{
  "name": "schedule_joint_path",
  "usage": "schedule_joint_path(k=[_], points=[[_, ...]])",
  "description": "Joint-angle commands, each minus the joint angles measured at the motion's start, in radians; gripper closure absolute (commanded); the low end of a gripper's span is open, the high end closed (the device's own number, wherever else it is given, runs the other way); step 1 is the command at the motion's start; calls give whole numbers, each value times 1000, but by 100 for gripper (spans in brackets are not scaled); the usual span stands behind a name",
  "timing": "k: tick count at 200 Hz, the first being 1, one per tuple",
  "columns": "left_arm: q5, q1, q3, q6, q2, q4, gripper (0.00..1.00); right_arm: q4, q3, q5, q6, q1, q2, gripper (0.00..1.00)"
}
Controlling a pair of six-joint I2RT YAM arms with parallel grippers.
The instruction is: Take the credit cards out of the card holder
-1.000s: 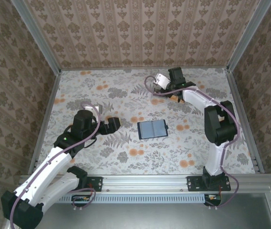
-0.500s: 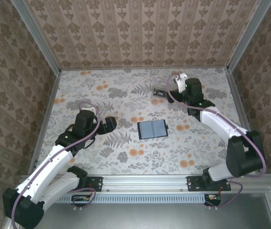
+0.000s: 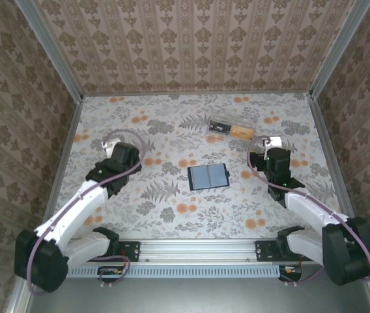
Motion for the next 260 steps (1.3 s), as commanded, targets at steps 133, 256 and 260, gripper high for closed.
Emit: schedule_joint_path(k=[133, 256, 260], points=[[55, 382, -254, 464, 400, 1104, 0, 635, -56, -96, -37, -121, 394, 0], [365, 400, -376, 570, 454, 1390, 0, 570, -19, -90, -25, -129, 398, 0], [365, 400, -376, 571, 455, 1390, 0, 572, -18, -90, -25, -129, 397, 0]])
